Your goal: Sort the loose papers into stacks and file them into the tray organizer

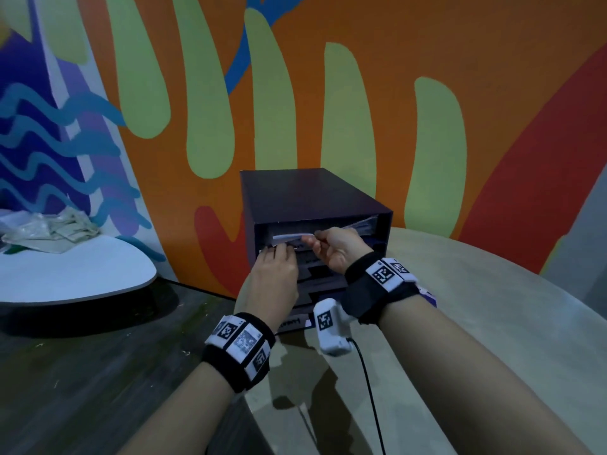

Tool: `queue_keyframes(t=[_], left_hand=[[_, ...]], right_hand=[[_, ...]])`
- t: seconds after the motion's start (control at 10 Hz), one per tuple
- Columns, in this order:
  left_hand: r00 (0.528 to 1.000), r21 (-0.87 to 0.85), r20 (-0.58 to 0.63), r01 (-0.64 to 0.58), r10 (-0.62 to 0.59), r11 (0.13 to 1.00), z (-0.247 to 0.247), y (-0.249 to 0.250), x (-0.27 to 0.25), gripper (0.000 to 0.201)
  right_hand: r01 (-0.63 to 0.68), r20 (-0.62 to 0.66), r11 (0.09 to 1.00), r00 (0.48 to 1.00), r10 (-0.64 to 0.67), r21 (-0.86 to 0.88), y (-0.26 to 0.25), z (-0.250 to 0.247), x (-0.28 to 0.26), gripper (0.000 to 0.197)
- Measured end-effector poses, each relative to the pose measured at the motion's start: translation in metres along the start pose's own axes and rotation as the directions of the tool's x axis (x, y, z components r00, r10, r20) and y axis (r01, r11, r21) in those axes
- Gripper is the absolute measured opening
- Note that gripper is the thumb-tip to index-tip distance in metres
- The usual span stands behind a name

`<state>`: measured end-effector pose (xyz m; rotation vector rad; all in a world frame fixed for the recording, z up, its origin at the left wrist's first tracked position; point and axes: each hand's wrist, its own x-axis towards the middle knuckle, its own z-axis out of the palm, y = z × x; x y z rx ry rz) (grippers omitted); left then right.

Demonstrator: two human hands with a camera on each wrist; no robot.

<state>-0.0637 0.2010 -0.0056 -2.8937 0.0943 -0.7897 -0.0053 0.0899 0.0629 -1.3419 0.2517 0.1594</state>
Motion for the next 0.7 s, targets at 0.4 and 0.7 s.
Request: queue_keyframes(t=[0.4, 0.7], left_hand=[[0.999, -0.034, -0.036, 0.01, -0.011, 0.999, 0.004, -0.001, 0.001, 0.054], [0.999, -0.108, 0.039, 0.01, -0.005, 0.994, -0.007, 0.007, 0.006, 0.049]], right_hand=[[0.279, 0.038, 0.903, 0.958, -0.283, -0.328, 0.018, -0.003, 0.005, 0.02], [0.425, -0.011, 0.599, 0.81, -0.587, -0.679, 0.014, -0.103, -0.016, 0.038]])
